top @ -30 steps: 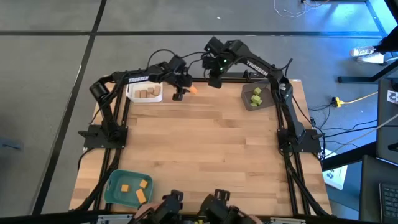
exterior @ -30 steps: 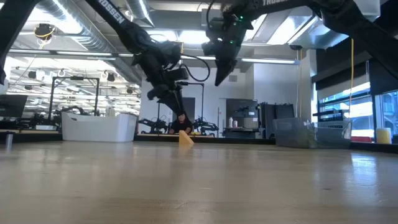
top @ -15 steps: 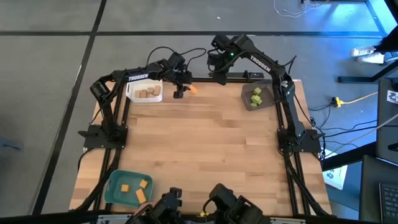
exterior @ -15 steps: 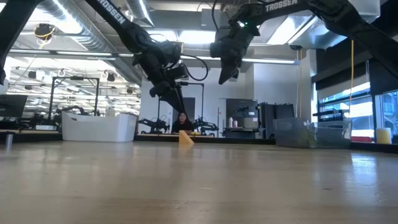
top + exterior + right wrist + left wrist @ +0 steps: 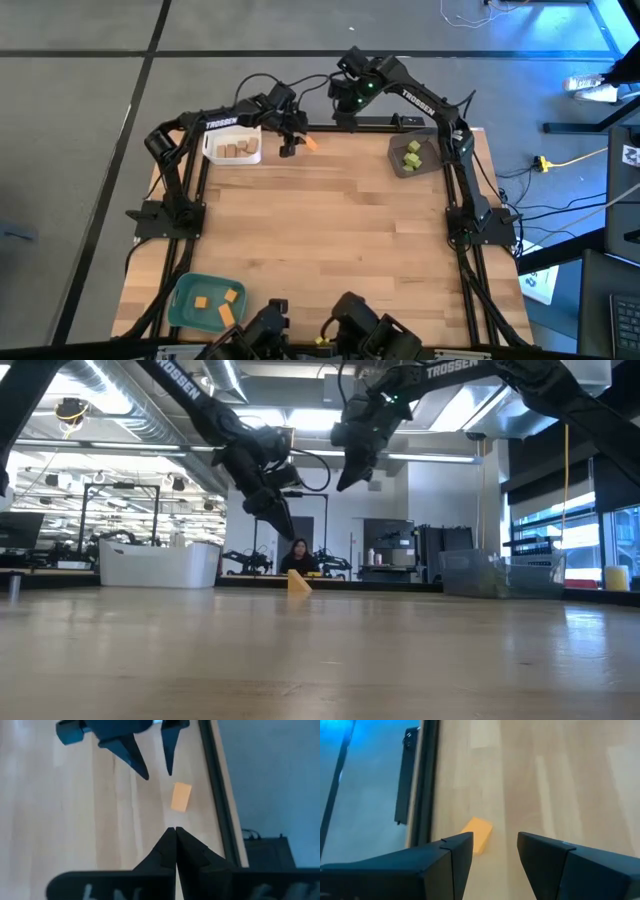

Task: Sort & place blocks by color
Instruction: Put the orange block into the green bin

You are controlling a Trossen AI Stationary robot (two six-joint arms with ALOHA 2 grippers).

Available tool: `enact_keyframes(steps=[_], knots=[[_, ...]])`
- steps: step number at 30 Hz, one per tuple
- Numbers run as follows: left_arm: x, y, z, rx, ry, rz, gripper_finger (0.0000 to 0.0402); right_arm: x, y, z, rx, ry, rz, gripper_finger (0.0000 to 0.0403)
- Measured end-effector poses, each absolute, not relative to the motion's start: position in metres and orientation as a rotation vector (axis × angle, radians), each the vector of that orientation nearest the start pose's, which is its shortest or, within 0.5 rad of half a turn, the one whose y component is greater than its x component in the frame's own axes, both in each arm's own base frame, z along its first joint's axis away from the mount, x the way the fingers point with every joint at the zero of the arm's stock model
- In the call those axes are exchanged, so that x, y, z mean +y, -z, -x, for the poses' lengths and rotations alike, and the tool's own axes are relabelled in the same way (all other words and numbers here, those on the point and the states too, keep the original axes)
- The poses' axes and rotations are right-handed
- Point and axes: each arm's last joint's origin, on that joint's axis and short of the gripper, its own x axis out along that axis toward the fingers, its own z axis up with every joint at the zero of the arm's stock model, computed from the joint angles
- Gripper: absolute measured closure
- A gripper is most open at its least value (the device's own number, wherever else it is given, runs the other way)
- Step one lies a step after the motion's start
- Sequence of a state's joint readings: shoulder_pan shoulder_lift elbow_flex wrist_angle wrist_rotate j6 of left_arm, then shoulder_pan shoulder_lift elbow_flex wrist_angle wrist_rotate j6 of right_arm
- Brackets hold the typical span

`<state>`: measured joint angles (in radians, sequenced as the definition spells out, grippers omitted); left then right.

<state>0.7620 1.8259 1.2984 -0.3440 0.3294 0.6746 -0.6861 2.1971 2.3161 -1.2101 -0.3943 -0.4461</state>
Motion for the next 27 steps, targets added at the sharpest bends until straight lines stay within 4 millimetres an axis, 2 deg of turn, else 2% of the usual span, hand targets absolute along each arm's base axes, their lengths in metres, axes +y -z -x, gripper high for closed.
enact_keyframes(steps=[9, 20, 24, 27], knots=[[0.265, -0.215, -0.286, 0.816, -0.127, -0.159, 0.0241, -0.284, -0.327, -0.366, 0.878, 0.071, -0.092, 0.0402], [0.273, -0.214, -0.284, 0.793, -0.094, -0.294, 0.0116, -0.287, -0.330, -0.369, 0.835, 0.084, -0.062, 0.0402], [0.282, -0.199, -0.285, 0.818, -0.073, -0.243, 0.0097, -0.287, -0.330, -0.369, 0.835, 0.084, -0.062, 0.0402], [0.291, -0.197, -0.289, 0.825, -0.069, -0.233, 0.0096, -0.287, -0.330, -0.369, 0.836, 0.084, -0.062, 0.0402]])
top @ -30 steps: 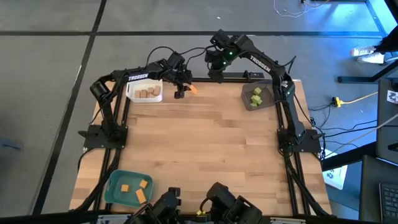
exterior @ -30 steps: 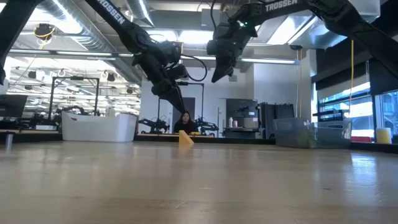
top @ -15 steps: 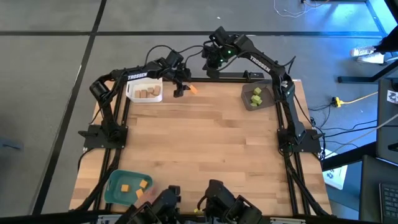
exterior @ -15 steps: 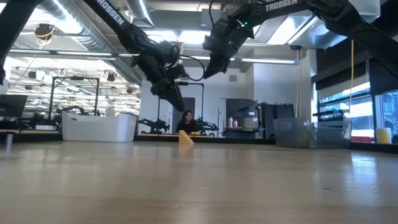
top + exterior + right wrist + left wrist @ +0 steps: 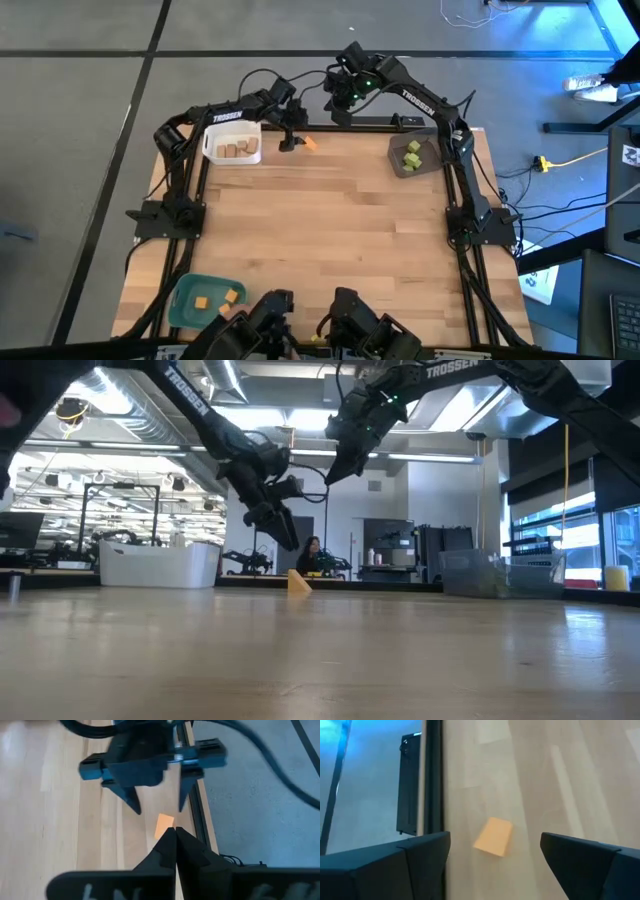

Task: Sort & place blocks by color
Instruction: Put the orange block into the green bin

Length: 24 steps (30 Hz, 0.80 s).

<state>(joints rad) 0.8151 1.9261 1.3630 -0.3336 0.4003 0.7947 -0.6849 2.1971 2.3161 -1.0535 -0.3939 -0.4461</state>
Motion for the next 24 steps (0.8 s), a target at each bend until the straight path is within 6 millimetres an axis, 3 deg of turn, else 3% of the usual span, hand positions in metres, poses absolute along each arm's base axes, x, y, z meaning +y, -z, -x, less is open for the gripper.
enact_keyframes(steps=[6, 13, 20, 24], knots=[[0.300, -0.190, -0.299, 0.927, -0.007, -0.135, 0.0095, -0.287, -0.330, -0.369, 0.836, 0.084, -0.063, 0.0402], [0.303, -0.203, -0.304, 0.953, -0.034, -0.142, 0.0095, -0.287, -0.330, -0.369, 0.836, 0.084, -0.063, 0.0402], [0.293, -0.213, -0.317, 0.985, -0.052, -0.138, 0.0095, -0.287, -0.330, -0.369, 0.836, 0.084, -0.063, 0.0402], [0.289, -0.206, -0.320, 1.020, -0.044, -0.124, 0.0095, -0.287, -0.330, -0.369, 0.836, 0.084, -0.063, 0.0402]])
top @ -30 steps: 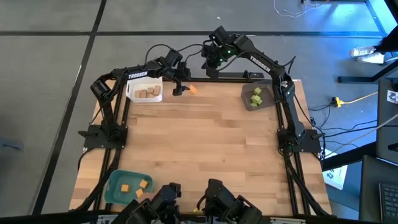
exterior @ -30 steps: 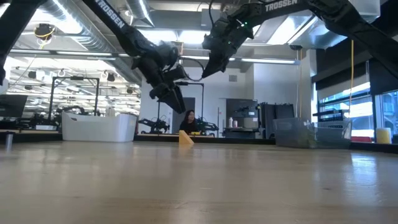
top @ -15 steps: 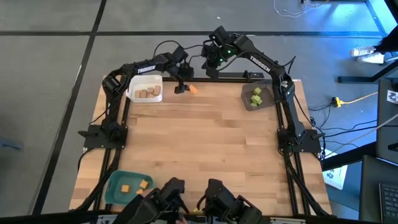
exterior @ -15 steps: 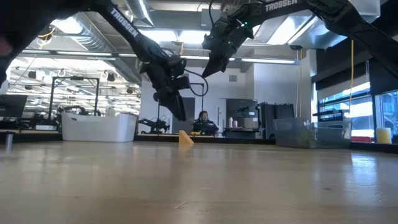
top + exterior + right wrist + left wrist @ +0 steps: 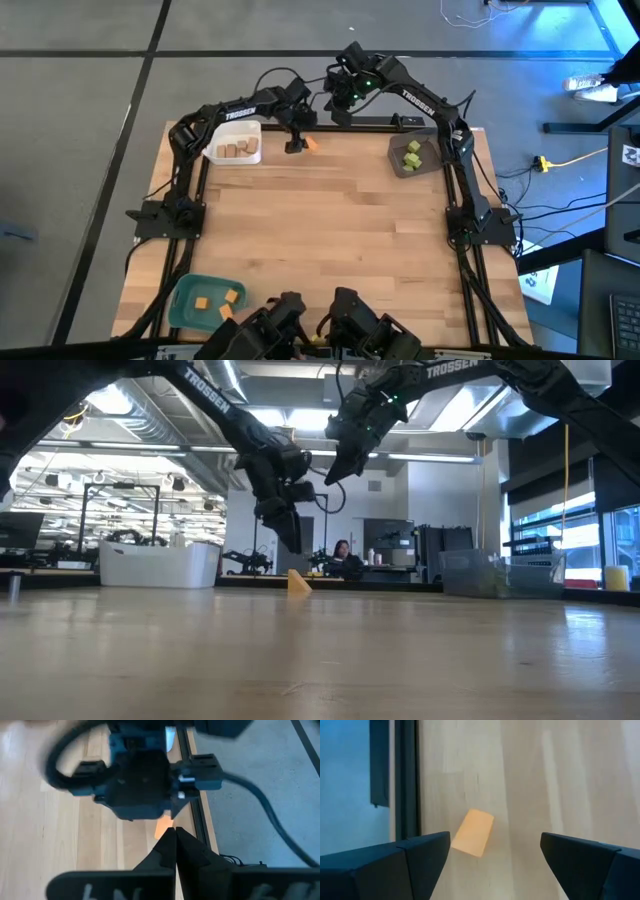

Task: Sort & place blocks by color
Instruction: Put the orange block into the green bin

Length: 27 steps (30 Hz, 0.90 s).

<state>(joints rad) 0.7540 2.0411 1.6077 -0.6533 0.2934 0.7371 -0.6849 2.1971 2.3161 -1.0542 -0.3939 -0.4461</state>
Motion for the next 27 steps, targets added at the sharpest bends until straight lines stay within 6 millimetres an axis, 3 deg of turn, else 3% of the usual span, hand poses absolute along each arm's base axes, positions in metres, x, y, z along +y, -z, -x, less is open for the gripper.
enact_keyframes(steps=[7, 27], knots=[[0.294, -0.186, -0.323, 1.073, -0.056, -0.117, 0.0095, -0.287, -0.330, -0.369, 0.833, 0.085, -0.061, 0.0402], [0.294, -0.185, -0.329, 1.087, -0.074, -0.218, 0.0095, -0.287, -0.331, -0.369, 0.828, 0.086, -0.057, 0.0389]])
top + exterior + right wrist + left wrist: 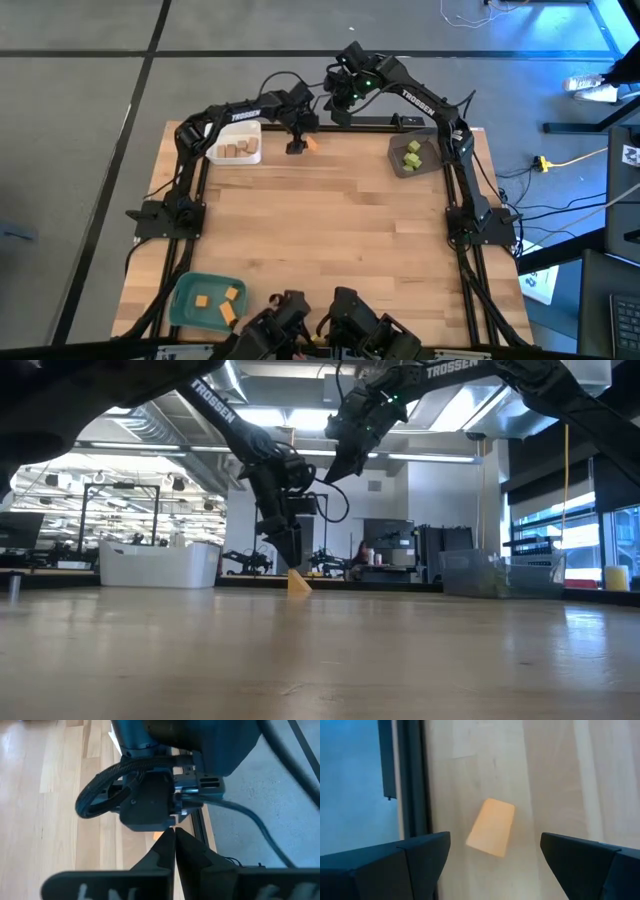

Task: Sort & place blocks by color
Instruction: Put the orange block into the green bin

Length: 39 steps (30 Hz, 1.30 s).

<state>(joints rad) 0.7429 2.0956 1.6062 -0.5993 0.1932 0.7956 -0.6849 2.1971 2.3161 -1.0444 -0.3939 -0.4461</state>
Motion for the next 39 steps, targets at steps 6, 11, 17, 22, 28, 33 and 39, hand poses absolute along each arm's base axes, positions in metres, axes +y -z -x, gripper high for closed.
enact_keyframes(steps=[6, 11, 17, 22, 28, 33, 39], knots=[[0.2887, -0.1837, -0.3317, 1.100, -0.053, -0.217, 0.0095, -0.2873, -0.3306, -0.3693, 0.828, 0.086, -0.057, 0.0389], [0.2891, -0.1838, -0.3315, 1.100, -0.055, -0.217, 0.0095, -0.2872, -0.3306, -0.3694, 0.828, 0.086, -0.057, 0.0389], [0.2899, -0.1842, -0.3323, 1.092, -0.068, -0.217, 0.0095, -0.2872, -0.3306, -0.3694, 0.828, 0.086, -0.056, 0.0389], [0.2903, -0.1839, -0.3313, 1.108, -0.097, -0.197, 0.0095, -0.2872, -0.3306, -0.3694, 0.828, 0.086, -0.056, 0.0389], [0.2925, -0.1835, -0.3283, 1.106, -0.100, -0.167, 0.0098, -0.2872, -0.3306, -0.3694, 0.828, 0.086, -0.057, 0.0389], [0.2920, -0.1836, -0.3287, 1.095, -0.076, -0.177, 0.0113, -0.2872, -0.3306, -0.3694, 0.828, 0.086, -0.056, 0.0389], [0.2920, -0.1837, -0.3287, 1.095, -0.074, -0.180, 0.0122, -0.2872, -0.3306, -0.3694, 0.828, 0.086, -0.056, 0.0389]])
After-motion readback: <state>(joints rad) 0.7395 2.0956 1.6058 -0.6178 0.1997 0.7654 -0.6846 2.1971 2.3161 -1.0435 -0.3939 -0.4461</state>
